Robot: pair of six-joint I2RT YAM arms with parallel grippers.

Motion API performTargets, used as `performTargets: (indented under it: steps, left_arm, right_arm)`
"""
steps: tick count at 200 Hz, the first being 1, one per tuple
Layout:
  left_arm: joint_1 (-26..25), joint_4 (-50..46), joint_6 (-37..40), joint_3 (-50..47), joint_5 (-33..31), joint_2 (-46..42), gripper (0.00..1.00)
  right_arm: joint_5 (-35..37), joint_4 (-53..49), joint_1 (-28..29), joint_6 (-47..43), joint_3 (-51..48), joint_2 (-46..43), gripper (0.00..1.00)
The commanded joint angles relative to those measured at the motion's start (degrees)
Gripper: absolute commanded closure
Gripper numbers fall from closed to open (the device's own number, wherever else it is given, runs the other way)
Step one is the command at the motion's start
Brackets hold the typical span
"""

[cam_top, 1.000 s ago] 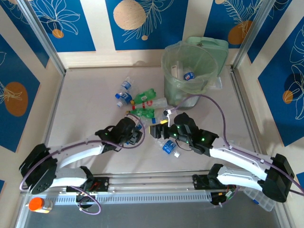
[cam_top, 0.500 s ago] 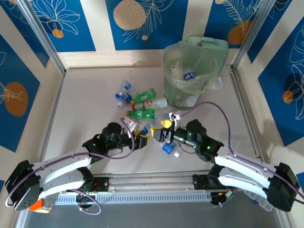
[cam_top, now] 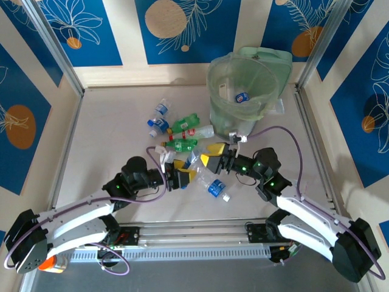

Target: Put the plastic bottles in the bin

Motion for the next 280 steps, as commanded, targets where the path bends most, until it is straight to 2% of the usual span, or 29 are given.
performTargets:
  steps: [1, 19, 53, 86, 99, 124, 136, 148, 162, 180, 207, 239, 280]
  left_arm:
    - [0.8, 8.2, -4.0, 3.0, 4.3, 1.0, 0.58]
    - [1.5, 11.9, -6.2, 3.5, 6.6, 2.8, 0.58]
    - [2.6, 16.6, -9.9, 3.8, 9.3, 5.0, 0.57]
    - [3.4, 18.4, -11.5, 3.8, 11.0, 6.2, 0.53]
    - [3.5, 18.1, -11.6, 3.8, 11.1, 6.2, 0.46]
    - [3.6, 13.4, -9.5, 4.3, 9.7, 4.1, 0.22]
    - [3.6, 8.7, -7.5, 4.7, 7.2, 1.8, 0.13]
    - [3.6, 3.3, -4.6, 5.2, 4.6, -1.5, 0.09]
    - [3.6, -4.6, -0.9, 6.1, -0.9, -6.0, 0.08]
    - [3.5, -13.7, 2.7, 6.6, -10.9, -12.0, 0.07]
    - [3.4, -21.5, 4.7, 5.6, -23.7, -17.5, 0.07]
    - [3.4, -24.7, 5.8, 4.8, -30.4, -17.4, 0.09]
    - [3.5, -24.2, 5.2, 3.3, -32.4, -15.6, 0.09]
  right_arm:
    - [-9.7, 8.6, 0.4, 4.4, 2.2, 2.8, 0.10]
    - [-11.1, 12.0, 1.2, 5.7, 2.8, 5.2, 0.15]
    - [-11.9, 16.8, 2.4, 8.6, 3.6, 7.8, 0.35]
    - [-9.1, 14.6, 4.9, 6.3, 4.2, 7.4, 0.37]
    - [-8.2, 13.3, 5.7, 5.2, 4.6, 7.2, 0.43]
    - [-5.8, 8.0, 6.7, 1.9, 6.1, 5.5, 0.49]
    - [-3.5, 4.7, 7.1, -0.4, 6.7, 3.6, 0.50]
    - [-1.4, 0.9, 7.4, -2.9, 7.6, 1.8, 0.52]
    - [0.4, -3.3, 7.4, -5.6, 8.9, 0.4, 0.54]
    - [4.4, -9.2, 7.3, -8.7, 10.9, -0.9, 0.54]
    - [9.9, -16.9, 6.5, -13.1, 14.9, -1.1, 0.55]
    - [17.6, -27.3, 4.9, -18.0, 22.6, 0.4, 0.55]
    - [22.8, -37.0, -1.6, -20.4, 34.1, 6.0, 0.57]
